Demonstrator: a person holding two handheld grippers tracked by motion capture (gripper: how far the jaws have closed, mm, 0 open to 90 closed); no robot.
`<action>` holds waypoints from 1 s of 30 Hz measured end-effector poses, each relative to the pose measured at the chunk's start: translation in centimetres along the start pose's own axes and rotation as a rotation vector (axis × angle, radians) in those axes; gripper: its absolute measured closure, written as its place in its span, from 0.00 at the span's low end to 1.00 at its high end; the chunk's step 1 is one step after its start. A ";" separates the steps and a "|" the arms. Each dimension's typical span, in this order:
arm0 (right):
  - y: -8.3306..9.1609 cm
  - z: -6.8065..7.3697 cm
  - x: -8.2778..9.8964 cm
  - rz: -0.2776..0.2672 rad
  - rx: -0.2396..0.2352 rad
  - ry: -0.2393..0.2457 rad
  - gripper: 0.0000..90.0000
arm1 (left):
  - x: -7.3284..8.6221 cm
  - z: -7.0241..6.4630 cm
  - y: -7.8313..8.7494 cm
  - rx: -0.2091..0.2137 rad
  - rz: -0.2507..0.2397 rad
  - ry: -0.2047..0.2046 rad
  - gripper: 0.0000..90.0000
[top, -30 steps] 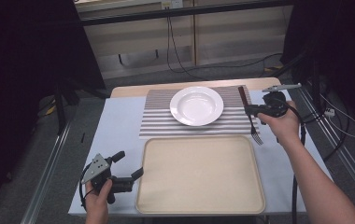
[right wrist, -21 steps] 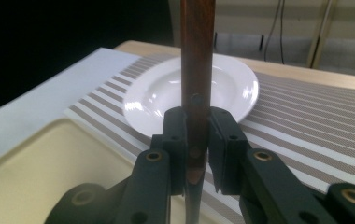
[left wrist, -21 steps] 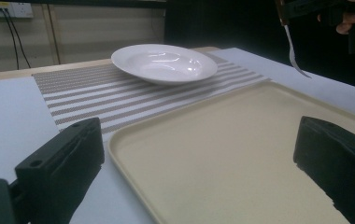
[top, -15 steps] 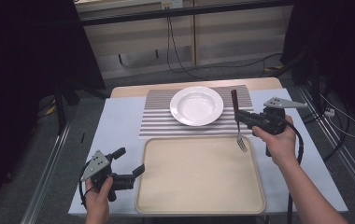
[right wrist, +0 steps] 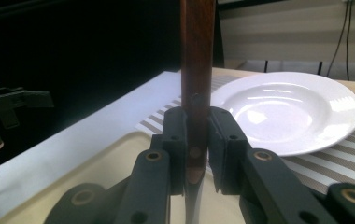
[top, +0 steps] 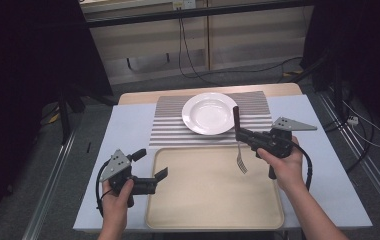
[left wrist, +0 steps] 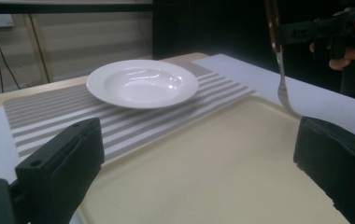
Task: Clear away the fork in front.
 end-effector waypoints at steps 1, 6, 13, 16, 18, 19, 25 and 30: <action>-0.1 0.1 0.2 -0.010 -0.010 -0.009 0.87 | -0.3 -0.2 -0.3 0.004 0.004 -0.003 0.02; -0.6 0.2 0.7 -0.010 -0.027 -0.013 0.86 | -1.1 -1.0 -1.5 0.015 0.004 -0.003 0.02; -1.0 0.7 0.7 -0.018 -0.052 -0.009 0.86 | -2.2 -1.9 -3.3 0.027 0.005 0.039 0.02; -1.3 1.0 0.9 -0.016 -0.061 -0.010 0.86 | -2.7 -2.5 -4.1 0.031 0.005 0.038 0.02; -1.5 1.2 0.9 -0.015 -0.068 -0.009 0.86 | -3.1 -3.0 -4.6 0.039 0.007 0.038 0.02; -1.7 1.5 0.9 -0.013 -0.073 -0.001 0.86 | -3.2 -3.3 -4.9 0.047 0.008 0.030 0.03; -2.3 2.0 1.1 -0.002 -0.083 0.012 0.86 | -3.8 -4.2 -6.2 0.060 0.022 0.036 0.03; -2.9 2.3 1.4 0.006 -0.082 0.022 0.86 | -4.2 -4.5 -7.3 0.055 0.032 0.063 0.04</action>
Point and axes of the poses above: each handheld gripper's, and its own axes: y roughly backward along the jaws, x roughly out of its underside, z roughly to its left, the point moved 2 cm from there along -y, roughly forward along the jaws, and after that the axes turned 12 degrees about -x, right-handed, at the moved point
